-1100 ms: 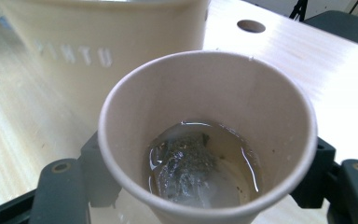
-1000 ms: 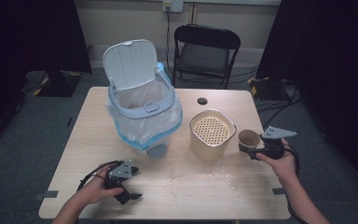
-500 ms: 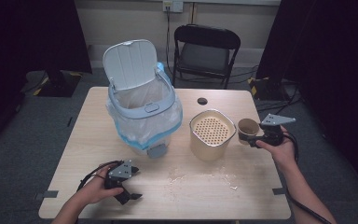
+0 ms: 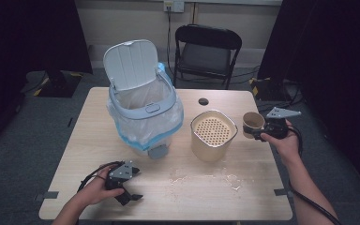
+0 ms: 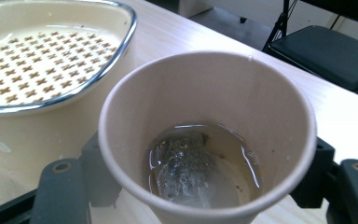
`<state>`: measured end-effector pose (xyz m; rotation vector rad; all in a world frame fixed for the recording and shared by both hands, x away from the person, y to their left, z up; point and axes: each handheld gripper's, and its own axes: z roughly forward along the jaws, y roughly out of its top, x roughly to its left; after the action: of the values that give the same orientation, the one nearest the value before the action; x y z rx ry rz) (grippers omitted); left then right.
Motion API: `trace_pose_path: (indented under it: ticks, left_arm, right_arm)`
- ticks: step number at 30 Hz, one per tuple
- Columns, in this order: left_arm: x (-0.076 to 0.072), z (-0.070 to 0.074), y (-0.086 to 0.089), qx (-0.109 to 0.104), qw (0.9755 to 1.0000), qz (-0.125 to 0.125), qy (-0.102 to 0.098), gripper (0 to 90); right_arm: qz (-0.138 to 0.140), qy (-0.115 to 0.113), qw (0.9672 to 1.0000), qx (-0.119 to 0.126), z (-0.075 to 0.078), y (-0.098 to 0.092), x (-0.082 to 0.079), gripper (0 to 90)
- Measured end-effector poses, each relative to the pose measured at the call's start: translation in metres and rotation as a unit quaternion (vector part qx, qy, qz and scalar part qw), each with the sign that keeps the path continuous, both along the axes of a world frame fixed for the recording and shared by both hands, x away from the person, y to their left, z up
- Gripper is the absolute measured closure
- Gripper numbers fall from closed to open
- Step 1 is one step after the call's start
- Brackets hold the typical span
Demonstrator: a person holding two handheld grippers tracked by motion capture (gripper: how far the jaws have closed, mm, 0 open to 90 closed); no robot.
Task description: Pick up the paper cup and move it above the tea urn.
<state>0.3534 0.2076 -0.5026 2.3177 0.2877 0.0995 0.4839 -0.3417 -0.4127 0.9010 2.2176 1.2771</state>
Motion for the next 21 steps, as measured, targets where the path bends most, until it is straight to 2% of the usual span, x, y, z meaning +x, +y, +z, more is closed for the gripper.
trace_pose_path:
  ticks: [3,11,21]
  left_arm:
    - [0.000,0.000,0.000,0.000,1.0000,0.000,0.000,3.0]
    - [0.000,0.000,0.000,0.000,1.0000,0.000,0.000,2.9]
    - [0.000,0.000,0.000,0.002,1.0000,0.000,0.001,2.7]
  right_arm:
    - [-0.007,-0.003,1.0000,0.006,0.002,-0.003,0.004,27.6]
    - [-0.015,-0.013,0.9998,0.000,0.011,-0.006,0.016,27.6]
    - [-0.008,-0.016,0.9997,-0.015,0.019,0.005,0.033,27.7]
